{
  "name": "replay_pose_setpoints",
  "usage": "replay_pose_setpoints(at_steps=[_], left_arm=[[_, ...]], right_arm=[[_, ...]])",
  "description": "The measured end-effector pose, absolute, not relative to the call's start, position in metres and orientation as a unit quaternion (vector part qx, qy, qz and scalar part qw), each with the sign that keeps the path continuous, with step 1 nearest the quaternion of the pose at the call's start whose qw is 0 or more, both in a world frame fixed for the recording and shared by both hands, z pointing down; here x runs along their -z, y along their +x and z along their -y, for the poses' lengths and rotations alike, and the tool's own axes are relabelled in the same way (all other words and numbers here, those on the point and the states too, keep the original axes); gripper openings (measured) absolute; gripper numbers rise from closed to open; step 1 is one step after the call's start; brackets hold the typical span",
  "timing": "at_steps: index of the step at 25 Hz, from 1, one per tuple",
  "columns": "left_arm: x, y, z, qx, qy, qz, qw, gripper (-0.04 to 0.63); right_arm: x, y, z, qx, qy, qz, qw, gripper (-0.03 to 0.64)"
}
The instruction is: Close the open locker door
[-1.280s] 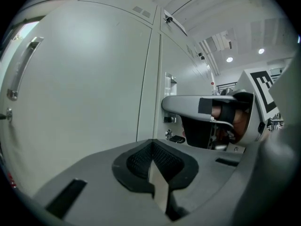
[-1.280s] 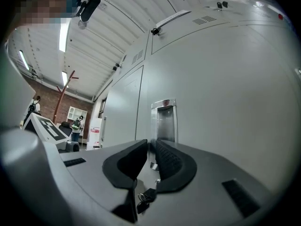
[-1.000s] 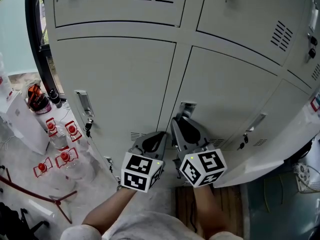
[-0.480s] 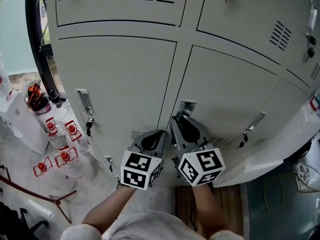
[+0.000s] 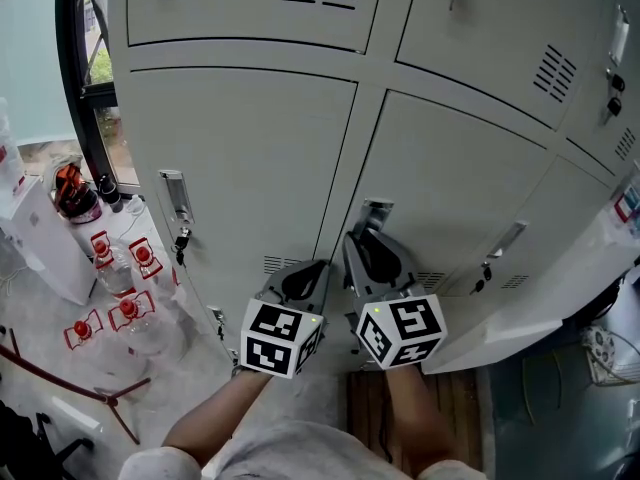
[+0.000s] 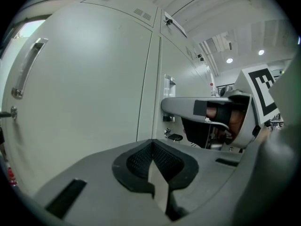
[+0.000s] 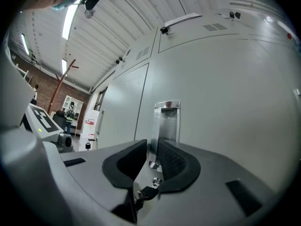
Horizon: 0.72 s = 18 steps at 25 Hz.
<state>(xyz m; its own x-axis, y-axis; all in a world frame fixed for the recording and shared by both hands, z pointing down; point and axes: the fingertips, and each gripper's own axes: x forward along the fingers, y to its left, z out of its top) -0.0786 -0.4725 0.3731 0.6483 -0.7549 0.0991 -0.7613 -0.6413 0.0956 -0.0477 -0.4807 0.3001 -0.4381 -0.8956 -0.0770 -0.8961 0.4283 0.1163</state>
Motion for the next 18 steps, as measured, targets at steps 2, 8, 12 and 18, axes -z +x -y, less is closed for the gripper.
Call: replay_pose_setpoints(at_steps=[2,8,12,18], left_arm=[[-0.373,-0.079,0.469,-0.026,0.906,0.417,0.066,0.006],[-0.371,-0.085,0.466,-0.027,0.905,0.420,0.065,0.006],[-0.368,-0.090,0.464,-0.025,0.903,0.424,0.064,0.006],[-0.363,-0.089,0.458,-0.023,0.902,0.427,0.065,0.006]], right_arm=[[-0.303,-0.045,0.482,-0.073,-0.538,-0.839,-0.012,0.057],[-0.308,-0.046,0.484,-0.069,-0.539,-0.839,-0.022,0.075],[-0.306,-0.049,0.480,-0.069,-0.537,-0.841,-0.018,0.077],[-0.303,-0.050,0.470,-0.064,-0.530,-0.846,-0.011,0.077]])
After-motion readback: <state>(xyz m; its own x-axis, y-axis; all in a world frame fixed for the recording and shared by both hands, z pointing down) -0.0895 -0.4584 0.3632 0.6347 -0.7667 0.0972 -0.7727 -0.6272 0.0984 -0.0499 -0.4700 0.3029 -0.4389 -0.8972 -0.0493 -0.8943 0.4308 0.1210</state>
